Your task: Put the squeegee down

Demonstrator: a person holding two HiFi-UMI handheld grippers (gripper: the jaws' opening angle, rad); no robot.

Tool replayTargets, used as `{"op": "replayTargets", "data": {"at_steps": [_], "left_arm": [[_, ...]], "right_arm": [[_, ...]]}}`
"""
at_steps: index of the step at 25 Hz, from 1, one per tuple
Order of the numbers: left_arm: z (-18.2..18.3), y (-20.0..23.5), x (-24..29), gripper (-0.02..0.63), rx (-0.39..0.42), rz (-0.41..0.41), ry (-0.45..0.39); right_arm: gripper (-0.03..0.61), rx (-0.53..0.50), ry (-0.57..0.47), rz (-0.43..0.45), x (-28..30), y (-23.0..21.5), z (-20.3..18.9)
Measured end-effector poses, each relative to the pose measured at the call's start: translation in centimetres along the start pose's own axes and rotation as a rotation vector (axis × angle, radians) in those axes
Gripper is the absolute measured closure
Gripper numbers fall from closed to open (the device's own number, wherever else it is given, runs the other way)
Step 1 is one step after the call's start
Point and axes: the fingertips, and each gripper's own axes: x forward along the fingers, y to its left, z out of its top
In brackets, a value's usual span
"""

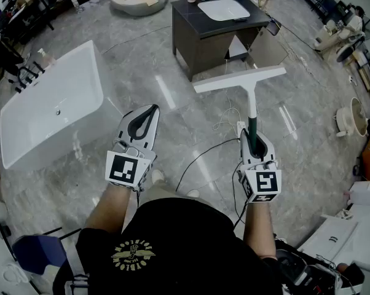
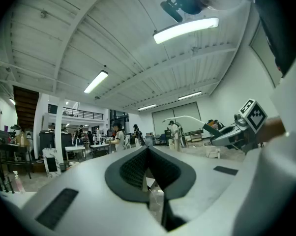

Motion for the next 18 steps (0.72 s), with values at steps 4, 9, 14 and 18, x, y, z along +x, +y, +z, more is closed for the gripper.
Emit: {"op": "replayTargets", "data": {"at_steps": [4, 9, 14, 18], "left_arm": [[0.7, -3.2, 0.3, 0.591, -0.004, 0.016, 0.003], [0.6, -6.1, -1.3, 0.591, -0.007, 0.029, 0.021], [0.0, -6.8, -2.1, 0.59, -0.003, 0.044, 0.048], [0.0, -5.9, -1.3, 0.591, -0.001, 0.052, 0.05]], "right_arm": [[0.505, -0.006, -0.002, 0.033, -1.8, -1.8, -0.4], [0.505, 0.001, -0.029, 0.047, -4.3, -2.8, -1.2], [0.505, 0.011, -0.04, 0.072, -4.4, -3.2, -1.5], [0.505, 0.011, -0.047, 0.07, -2.9, -3.7, -1.0]]}}
